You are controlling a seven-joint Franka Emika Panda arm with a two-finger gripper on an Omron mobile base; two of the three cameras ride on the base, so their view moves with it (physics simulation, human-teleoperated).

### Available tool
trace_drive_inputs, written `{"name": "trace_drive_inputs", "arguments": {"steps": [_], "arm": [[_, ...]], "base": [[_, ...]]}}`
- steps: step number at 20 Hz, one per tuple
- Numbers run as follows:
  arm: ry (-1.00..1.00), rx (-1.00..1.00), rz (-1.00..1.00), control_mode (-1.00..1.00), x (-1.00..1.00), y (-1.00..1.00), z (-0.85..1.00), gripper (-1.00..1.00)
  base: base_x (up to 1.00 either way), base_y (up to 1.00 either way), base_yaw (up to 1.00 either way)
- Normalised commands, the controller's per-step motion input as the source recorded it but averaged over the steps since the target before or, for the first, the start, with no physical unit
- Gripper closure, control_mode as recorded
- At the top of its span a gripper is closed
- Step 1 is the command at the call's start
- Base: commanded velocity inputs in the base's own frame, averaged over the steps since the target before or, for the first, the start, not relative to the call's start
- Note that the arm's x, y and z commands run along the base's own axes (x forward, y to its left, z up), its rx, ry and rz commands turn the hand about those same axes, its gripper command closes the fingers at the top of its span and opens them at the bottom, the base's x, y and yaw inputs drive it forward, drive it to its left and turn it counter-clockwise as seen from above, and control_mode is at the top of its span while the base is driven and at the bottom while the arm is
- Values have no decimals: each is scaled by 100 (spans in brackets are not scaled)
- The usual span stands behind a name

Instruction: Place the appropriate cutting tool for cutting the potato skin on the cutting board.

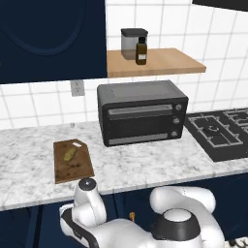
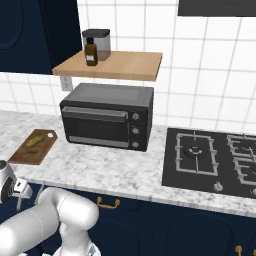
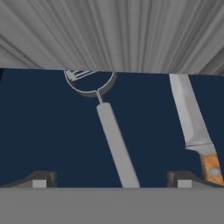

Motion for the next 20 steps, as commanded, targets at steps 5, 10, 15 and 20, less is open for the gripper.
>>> {"name": "trace_drive_inputs", "arguments": {"steps": [5,10,15,20], "arm": [[0,0,0,-100,2,0,-21,-100],[5,0,2,-100,8,-12,-19,-100],[0,0,0,-100,0,0,0,-100],[0,0,0,-100,0,0,-7,-100]], "base": [[0,0,0],[0,0,0],[0,0,0],[0,0,0]]}}
